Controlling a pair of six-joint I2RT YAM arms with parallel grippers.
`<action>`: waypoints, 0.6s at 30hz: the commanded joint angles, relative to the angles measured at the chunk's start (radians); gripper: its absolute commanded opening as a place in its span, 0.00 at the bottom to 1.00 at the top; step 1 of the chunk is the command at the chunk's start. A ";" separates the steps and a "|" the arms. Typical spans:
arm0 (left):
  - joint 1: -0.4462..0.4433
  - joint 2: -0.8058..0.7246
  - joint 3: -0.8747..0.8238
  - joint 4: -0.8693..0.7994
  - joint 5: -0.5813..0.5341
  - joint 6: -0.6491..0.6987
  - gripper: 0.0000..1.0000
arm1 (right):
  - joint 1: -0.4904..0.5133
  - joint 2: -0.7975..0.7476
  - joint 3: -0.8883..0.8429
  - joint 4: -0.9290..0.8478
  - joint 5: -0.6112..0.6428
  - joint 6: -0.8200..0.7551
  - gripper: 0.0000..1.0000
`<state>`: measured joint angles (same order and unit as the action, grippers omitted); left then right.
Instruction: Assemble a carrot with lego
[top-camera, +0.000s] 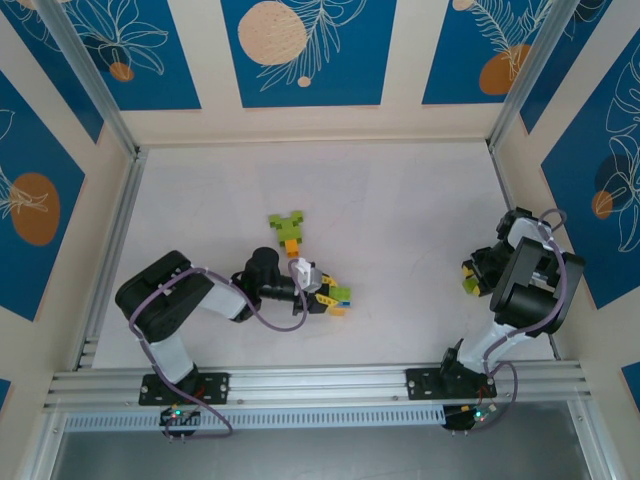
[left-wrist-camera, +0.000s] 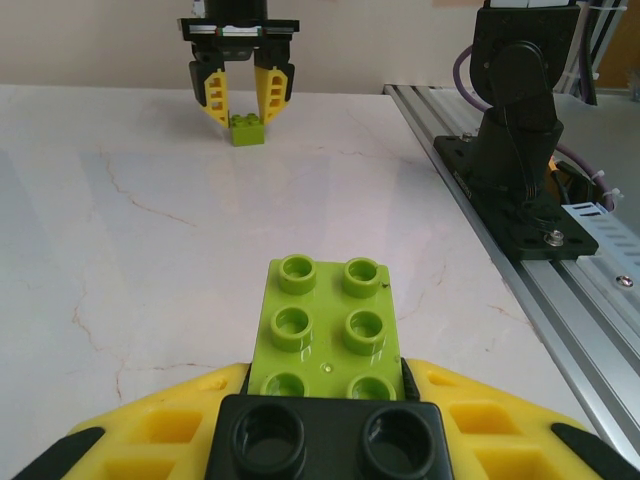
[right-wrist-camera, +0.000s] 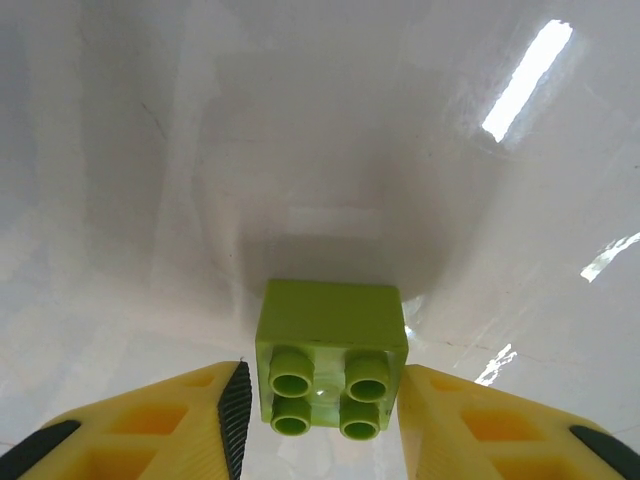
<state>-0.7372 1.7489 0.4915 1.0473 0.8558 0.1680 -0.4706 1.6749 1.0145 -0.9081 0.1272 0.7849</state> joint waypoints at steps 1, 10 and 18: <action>-0.006 0.008 -0.022 -0.117 0.009 0.020 0.31 | -0.004 0.014 0.022 -0.009 -0.018 -0.004 0.43; -0.006 0.004 -0.018 -0.128 0.008 0.024 0.30 | -0.001 0.040 0.018 0.001 -0.041 -0.026 0.47; -0.007 0.003 -0.014 -0.133 0.009 0.023 0.29 | 0.002 0.041 0.018 0.005 -0.044 -0.029 0.37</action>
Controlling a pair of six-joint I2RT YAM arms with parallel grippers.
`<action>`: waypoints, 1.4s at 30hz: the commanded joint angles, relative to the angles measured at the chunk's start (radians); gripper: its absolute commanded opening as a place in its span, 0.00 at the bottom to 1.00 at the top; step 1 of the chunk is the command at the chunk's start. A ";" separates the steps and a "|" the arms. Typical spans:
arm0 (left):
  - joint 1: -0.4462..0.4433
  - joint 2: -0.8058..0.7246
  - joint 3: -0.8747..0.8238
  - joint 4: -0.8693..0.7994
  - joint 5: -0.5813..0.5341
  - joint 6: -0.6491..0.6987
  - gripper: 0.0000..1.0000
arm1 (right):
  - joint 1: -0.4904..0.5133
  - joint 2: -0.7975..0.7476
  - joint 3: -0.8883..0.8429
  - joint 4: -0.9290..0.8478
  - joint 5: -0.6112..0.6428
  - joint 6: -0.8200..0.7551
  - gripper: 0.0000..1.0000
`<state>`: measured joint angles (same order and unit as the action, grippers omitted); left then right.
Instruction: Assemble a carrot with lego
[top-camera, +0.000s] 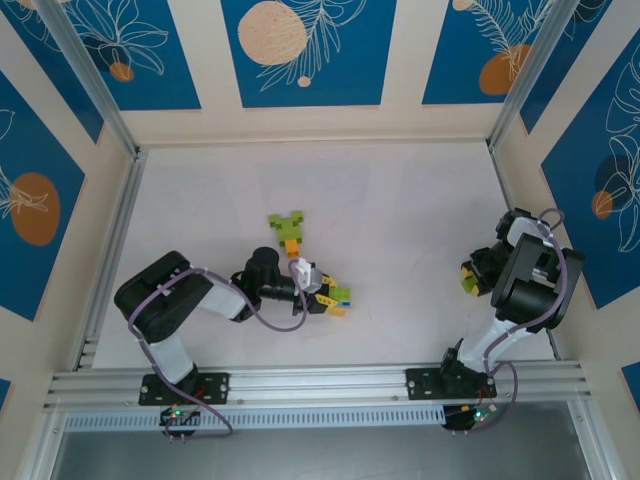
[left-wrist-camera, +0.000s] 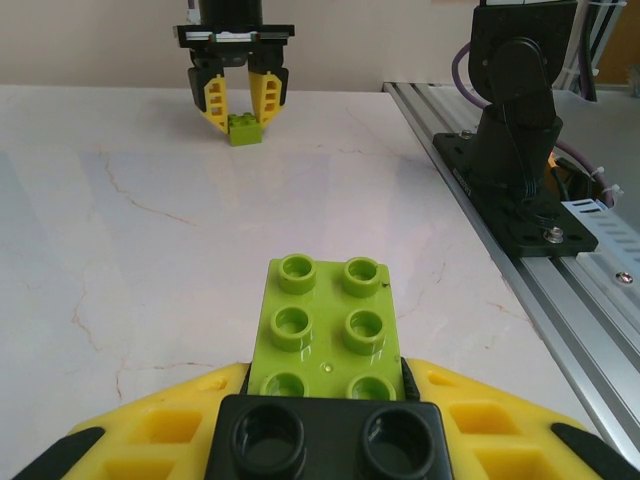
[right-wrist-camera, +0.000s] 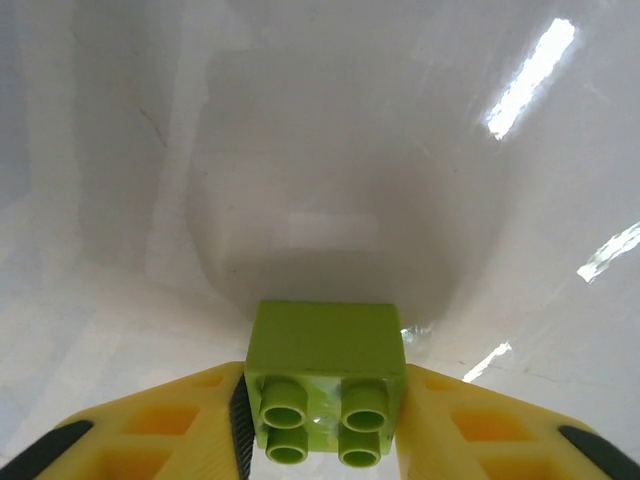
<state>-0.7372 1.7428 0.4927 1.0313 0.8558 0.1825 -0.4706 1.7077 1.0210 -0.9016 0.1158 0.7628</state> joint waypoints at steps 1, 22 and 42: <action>-0.006 0.010 -0.018 -0.117 0.008 0.009 0.29 | 0.003 0.008 0.013 -0.003 -0.034 -0.008 0.35; -0.009 0.021 -0.019 -0.106 0.023 0.010 0.29 | 0.640 -0.115 0.307 -0.361 -0.041 0.077 0.30; -0.013 0.038 0.004 -0.135 0.022 0.014 0.28 | 1.155 -0.061 0.514 -0.452 -0.038 0.298 0.30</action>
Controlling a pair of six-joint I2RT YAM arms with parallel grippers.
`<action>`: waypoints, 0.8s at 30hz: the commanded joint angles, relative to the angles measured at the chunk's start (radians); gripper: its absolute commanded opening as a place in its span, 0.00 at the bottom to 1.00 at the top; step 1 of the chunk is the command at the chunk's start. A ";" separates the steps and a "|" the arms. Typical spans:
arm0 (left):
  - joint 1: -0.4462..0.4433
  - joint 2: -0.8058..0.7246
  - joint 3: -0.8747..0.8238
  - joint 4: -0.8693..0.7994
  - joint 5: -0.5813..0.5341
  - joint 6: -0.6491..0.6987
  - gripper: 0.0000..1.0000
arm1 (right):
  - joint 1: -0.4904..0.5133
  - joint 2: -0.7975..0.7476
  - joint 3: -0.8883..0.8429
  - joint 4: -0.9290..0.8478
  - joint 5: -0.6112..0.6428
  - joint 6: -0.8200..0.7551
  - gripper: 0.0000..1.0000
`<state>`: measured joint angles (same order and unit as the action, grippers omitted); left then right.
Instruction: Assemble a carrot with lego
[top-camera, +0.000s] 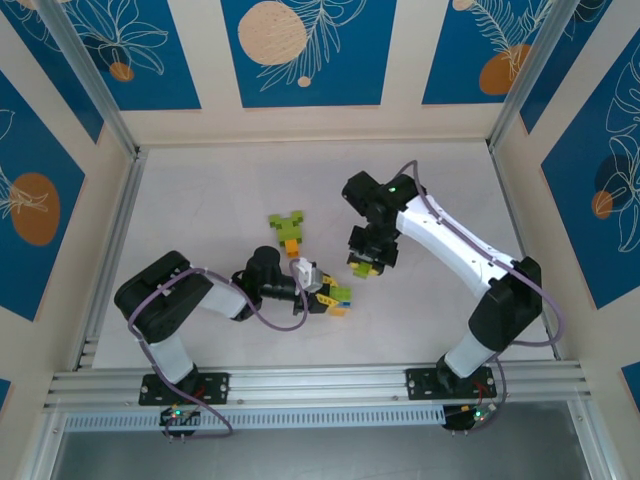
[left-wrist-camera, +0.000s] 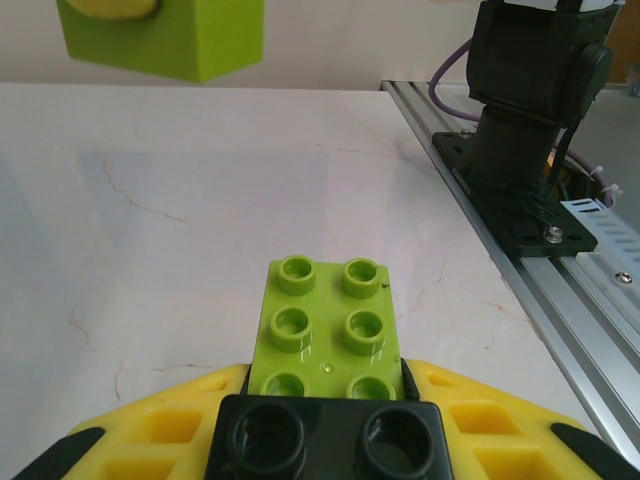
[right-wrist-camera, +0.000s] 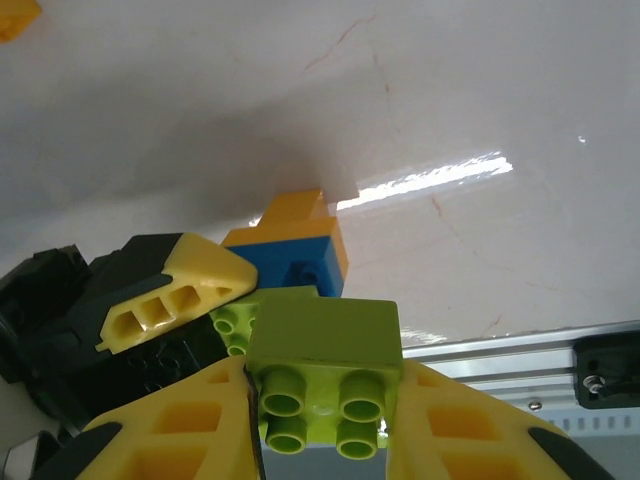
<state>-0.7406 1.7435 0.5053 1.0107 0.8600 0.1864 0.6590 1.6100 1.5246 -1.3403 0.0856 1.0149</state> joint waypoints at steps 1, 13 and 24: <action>-0.009 0.038 -0.009 -0.116 0.016 0.012 0.28 | 0.033 0.041 0.002 -0.004 -0.010 0.050 0.30; -0.009 0.047 0.001 -0.128 0.015 0.016 0.28 | 0.091 0.076 -0.026 0.003 0.004 0.051 0.29; -0.010 0.048 0.006 -0.138 0.014 0.019 0.28 | 0.097 0.065 -0.092 -0.004 -0.025 -0.008 0.28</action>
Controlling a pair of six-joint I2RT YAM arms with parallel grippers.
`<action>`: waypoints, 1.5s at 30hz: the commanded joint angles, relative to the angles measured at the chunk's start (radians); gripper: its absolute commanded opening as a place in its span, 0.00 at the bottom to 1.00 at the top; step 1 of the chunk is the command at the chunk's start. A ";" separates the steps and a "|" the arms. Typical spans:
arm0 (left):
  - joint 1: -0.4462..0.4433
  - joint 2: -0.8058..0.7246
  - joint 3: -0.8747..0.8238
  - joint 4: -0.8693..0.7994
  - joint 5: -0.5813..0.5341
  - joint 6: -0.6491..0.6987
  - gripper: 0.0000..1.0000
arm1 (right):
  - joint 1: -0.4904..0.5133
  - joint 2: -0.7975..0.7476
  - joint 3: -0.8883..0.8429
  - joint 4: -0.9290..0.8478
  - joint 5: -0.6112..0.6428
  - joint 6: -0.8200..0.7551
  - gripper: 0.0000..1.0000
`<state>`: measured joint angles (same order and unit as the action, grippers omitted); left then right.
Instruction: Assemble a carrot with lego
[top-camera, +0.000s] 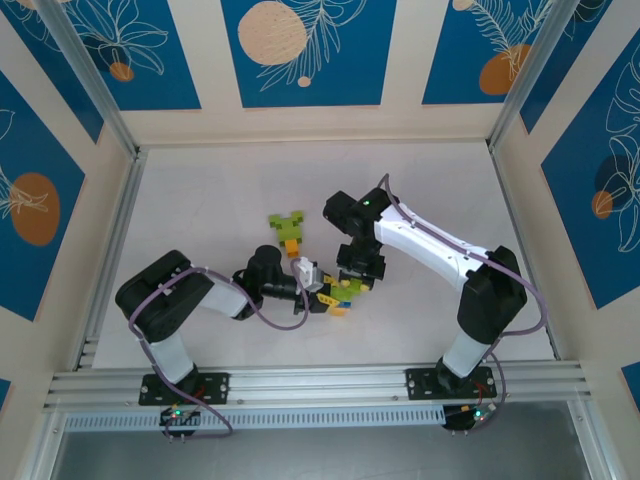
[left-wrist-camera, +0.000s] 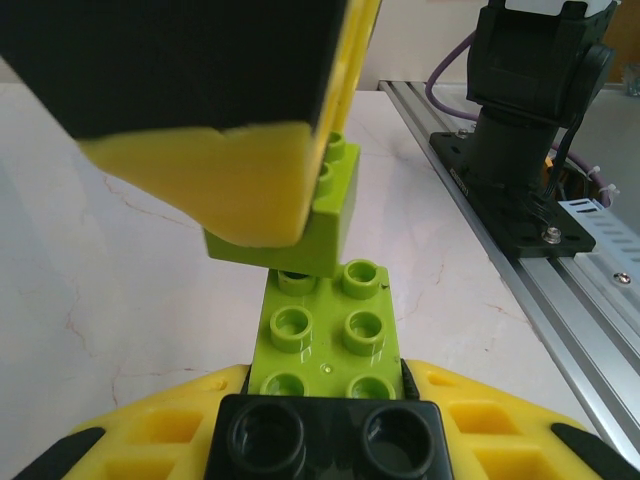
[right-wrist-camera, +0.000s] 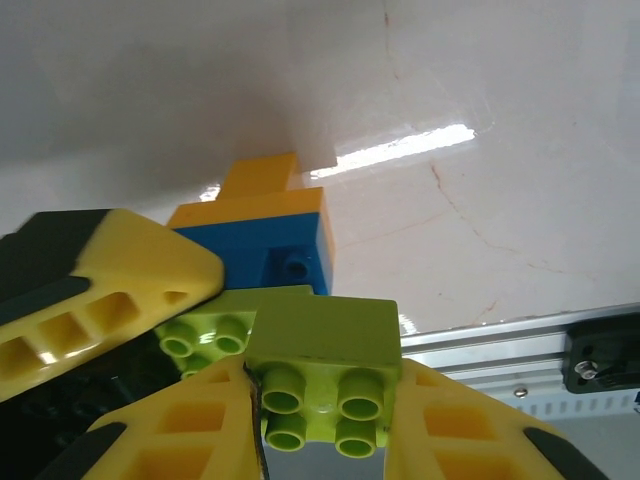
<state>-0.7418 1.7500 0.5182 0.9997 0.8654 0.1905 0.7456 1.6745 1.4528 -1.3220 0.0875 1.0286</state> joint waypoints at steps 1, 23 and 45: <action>-0.008 0.044 -0.006 -0.127 0.009 0.015 0.28 | 0.011 -0.001 -0.029 -0.018 -0.033 -0.028 0.28; -0.008 0.050 0.002 -0.136 0.008 0.016 0.27 | 0.010 0.033 -0.084 -0.024 -0.018 -0.120 0.26; -0.009 0.052 0.003 -0.138 0.006 0.015 0.27 | 0.036 0.025 -0.115 -0.030 -0.009 -0.079 0.26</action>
<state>-0.7444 1.7576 0.5323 0.9855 0.8818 0.2039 0.7578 1.6558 1.3975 -1.2922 0.0460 0.9268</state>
